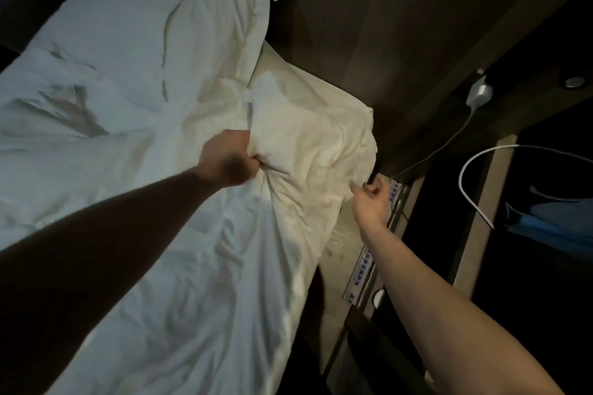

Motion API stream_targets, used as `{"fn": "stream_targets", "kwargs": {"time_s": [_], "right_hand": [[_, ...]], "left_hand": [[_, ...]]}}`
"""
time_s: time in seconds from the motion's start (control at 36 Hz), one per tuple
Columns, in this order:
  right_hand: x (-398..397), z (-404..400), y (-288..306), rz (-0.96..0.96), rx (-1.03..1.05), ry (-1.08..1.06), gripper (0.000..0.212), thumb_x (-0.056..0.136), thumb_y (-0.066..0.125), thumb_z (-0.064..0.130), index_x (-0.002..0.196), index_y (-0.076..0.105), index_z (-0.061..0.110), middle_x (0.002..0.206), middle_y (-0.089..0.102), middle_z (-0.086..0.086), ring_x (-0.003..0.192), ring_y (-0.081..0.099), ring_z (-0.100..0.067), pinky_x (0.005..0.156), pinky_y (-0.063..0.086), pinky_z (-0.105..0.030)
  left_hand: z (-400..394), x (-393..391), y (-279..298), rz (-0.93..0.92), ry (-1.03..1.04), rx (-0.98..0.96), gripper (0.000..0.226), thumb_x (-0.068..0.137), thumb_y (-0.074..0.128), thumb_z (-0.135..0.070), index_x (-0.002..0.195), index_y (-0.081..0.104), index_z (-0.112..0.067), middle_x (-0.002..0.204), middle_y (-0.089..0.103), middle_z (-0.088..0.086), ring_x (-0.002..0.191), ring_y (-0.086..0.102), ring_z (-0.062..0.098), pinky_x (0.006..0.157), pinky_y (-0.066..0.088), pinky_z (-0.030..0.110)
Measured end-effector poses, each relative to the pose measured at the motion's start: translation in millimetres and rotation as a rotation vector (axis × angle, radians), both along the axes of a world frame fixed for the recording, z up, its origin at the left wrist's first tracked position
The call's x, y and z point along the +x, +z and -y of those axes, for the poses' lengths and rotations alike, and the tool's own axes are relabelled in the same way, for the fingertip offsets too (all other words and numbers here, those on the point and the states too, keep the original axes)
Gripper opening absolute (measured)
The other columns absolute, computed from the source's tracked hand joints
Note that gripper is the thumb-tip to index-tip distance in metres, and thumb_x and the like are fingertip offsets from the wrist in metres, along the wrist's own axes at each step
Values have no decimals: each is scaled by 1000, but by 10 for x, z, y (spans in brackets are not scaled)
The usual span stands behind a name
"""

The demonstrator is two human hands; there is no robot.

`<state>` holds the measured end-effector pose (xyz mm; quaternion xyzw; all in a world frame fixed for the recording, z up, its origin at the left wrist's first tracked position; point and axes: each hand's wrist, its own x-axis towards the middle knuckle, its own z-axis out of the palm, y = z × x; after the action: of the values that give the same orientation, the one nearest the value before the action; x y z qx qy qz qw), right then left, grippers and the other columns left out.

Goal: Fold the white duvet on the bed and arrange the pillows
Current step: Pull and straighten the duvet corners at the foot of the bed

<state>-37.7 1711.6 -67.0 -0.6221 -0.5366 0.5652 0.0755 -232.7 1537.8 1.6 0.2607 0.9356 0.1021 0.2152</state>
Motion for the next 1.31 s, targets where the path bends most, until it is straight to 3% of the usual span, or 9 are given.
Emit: {"fn": "stream_targets", "kwargs": {"time_s": [0.11, 0.22, 0.33, 0.47, 0.64, 0.89, 1.06, 1.19, 1.31], "right_hand": [[45, 101, -178, 113, -327, 66, 110, 71, 70, 70, 156, 15, 26, 155, 36, -2, 137, 41, -26, 109, 37, -40], [-119, 258, -177, -61, -488, 80, 47, 92, 60, 49, 130, 56, 24, 117, 66, 3, 100, 62, -16, 84, 52, -32], [-117, 316, -57, -125, -447, 78, 17, 92, 65, 31, 97, 68, 16, 107, 72, -9, 97, 66, -23, 88, 55, -36], [169, 123, 66, -276, -316, -273, 21, 89, 56, 13, 106, 65, 4, 107, 65, -16, 92, 63, -29, 78, 48, -33], [914, -389, 39, 138, 105, -462, 46, 102, 38, 34, 139, 45, 7, 138, 50, -21, 122, 53, -40, 92, 49, -42], [913, -368, -306, 306, -176, 173, 38, 99, 50, 24, 131, 54, 4, 120, 57, -12, 110, 56, -32, 99, 49, -48], [789, 79, -438, 224, -313, 271, 60, 89, 62, 46, 143, 47, 24, 134, 55, -3, 118, 55, -30, 93, 53, -42], [642, 337, -475, 134, -321, 265, 88, 69, 66, 67, 143, 41, 26, 144, 49, -1, 125, 50, -30, 105, 45, -48], [453, 456, -390, 78, -228, 309, 81, 86, 66, 52, 152, 27, 26, 147, 42, 0, 130, 46, -29, 109, 41, -45]], "left_hand": [[62, -52, 25, -65, -3, -25, 30, 79, 60, -27, 107, 62, -18, 109, 67, 7, 98, 61, 30, 79, 44, 32], [81, -68, 3, -101, -30, -29, 33, 82, 60, -38, 109, 63, -18, 107, 68, 5, 95, 63, 28, 79, 48, 34], [17, 8, 28, -131, -57, 20, 51, 80, 63, -60, 104, 65, -15, 102, 69, 7, 92, 63, 30, 79, 51, 37], [-293, 256, 97, -170, -103, 134, 42, 83, 67, -53, 91, 67, -12, 95, 69, 9, 92, 62, 34, 73, 42, 31], [-489, 414, 103, -249, -286, 119, 12, 87, 62, -36, 82, 60, -26, 83, 66, -1, 83, 63, 29, 65, 37, 29], [-506, 657, -250, -159, -154, -13, 15, 92, 58, -30, 98, 50, -19, 97, 60, 3, 88, 62, 27, 75, 46, 34], [-160, 566, -206, -82, -176, -91, 22, 87, 55, -27, 108, 53, -17, 105, 59, 3, 93, 60, 26, 82, 50, 36], [298, 541, -226, -31, -137, -192, 37, 87, 58, -33, 121, 52, -17, 122, 52, 7, 109, 56, 29, 91, 47, 39], [702, 520, -322, 5, -39, -199, 44, 83, 64, -32, 123, 51, -18, 131, 45, 8, 113, 50, 29, 94, 45, 40]]}}
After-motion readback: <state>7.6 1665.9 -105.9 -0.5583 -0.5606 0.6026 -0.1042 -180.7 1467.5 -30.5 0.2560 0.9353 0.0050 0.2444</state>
